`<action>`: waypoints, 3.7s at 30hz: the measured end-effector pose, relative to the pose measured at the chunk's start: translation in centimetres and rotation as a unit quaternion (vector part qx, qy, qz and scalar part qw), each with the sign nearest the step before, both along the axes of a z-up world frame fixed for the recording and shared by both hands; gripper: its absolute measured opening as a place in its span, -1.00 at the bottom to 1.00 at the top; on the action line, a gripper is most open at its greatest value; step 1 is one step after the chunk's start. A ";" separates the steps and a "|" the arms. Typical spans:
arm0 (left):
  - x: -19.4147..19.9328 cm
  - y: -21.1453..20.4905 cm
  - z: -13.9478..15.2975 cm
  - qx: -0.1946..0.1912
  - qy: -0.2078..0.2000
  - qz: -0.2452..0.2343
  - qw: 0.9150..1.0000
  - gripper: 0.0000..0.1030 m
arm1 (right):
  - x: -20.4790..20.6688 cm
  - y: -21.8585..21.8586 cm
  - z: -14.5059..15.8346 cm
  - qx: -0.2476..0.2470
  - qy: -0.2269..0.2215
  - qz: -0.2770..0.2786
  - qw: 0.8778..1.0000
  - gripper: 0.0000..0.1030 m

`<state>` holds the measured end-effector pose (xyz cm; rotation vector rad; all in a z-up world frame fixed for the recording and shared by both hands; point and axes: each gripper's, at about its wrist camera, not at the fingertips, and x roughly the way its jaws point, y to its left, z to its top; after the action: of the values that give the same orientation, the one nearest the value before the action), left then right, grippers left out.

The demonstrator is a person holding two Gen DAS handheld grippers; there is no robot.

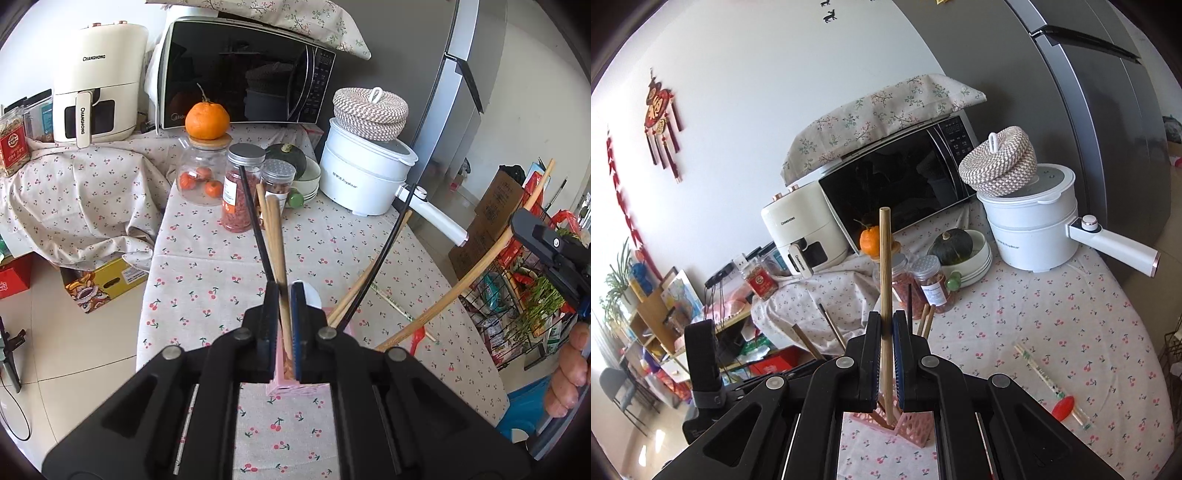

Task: Organize utensils
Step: 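Lower both wooden chopsticks into the pink holder and open both tools, then grasp the red plastic spoon with the left tool while the right grasps the wrapped chopsticks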

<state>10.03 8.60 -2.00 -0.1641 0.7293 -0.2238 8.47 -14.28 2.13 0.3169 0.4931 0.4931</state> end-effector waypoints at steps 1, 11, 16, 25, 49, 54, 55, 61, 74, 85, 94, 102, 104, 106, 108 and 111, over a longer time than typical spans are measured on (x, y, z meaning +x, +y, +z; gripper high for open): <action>0.1 0.0 -0.1 0.002 0.003 0.001 1.000 -0.73 | 0.2 0.2 -0.2 -0.001 0.003 0.001 1.000 -0.88; -1.2 0.9 -0.2 0.005 0.009 0.014 1.000 0.60 | 1.8 1.6 -1.6 -0.009 0.025 -0.002 1.000 -0.88; -1.4 1.3 -1.2 0.019 0.026 0.012 0.999 0.61 | 3.0 2.6 -3.0 -0.025 0.048 0.000 0.999 -0.88; -1.6 1.4 -2.3 0.033 0.054 0.014 0.998 0.62 | 4.6 2.9 -4.6 -0.022 0.086 0.000 0.996 -0.33; -4.9 -8.6 -1.6 0.067 0.024 -0.091 0.993 0.98 | 0.4 -9.0 -4.6 -0.104 0.108 -0.095 0.984 0.68; -4.4 -12.6 -2.5 0.097 0.042 -0.120 0.987 0.98 | 0.2 -10.9 -6.0 -0.131 0.126 -0.122 0.976 0.78; -4.2 -13.4 -2.8 0.104 0.050 -0.123 0.986 0.98 | 0.3 -11.3 -6.2 -0.135 0.132 -0.126 0.974 0.78; -2.2 -17.5 -5.2 0.145 0.093 -0.139 0.975 0.98 | 1.1 -13.5 -7.5 -0.146 0.172 -0.149 0.963 0.78; 5.6 -24.3 -10.9 0.146 0.182 -0.228 0.945 0.03 | 4.0 -17.3 -11.2 -0.173 0.269 -0.170 0.932 0.78; 8.1 -27.4 -13.5 0.152 0.210 -0.253 0.932 -0.45 | 5.1 -20.1 -13.3 -0.151 0.311 -0.175 0.922 0.78; 6.8 -24.9 -11.1 0.122 0.182 -0.232 0.948 -0.45 | 5.4 -19.5 -13.3 -0.149 0.309 -0.169 0.924 0.78; 2.0 -19.3 -5.4 0.089 0.117 -0.194 0.970 -0.45 | 7.0 -16.7 -13.6 -0.135 0.300 -0.138 0.934 0.78; 0.9 -17.6 -4.2 0.083 0.097 -0.187 0.974 -0.45 | 7.9 -15.4 -13.9 -0.131 0.299 -0.129 0.936 0.77; -0.4 -15.8 -3.1 0.071 0.077 -0.178 0.978 -0.45 | 8.9 -14.1 -14.4 -0.125 0.302 -0.117 0.938 0.62; -1.2 -14.3 -2.5 0.066 0.056 -0.171 0.982 -0.45 | 10.0 -12.7 -15.3 -0.124 0.310 -0.106 0.937 0.45; -1.9 -12.4 -1.8 0.040 0.047 -0.168 0.984 -0.45 | 11.9 -10.3 -16.8 -0.146 0.321 -0.094 0.931 0.15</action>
<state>8.13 -3.78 -3.76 0.0277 0.8581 -0.5109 20.34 -24.61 -14.69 0.2294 1.1511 0.1107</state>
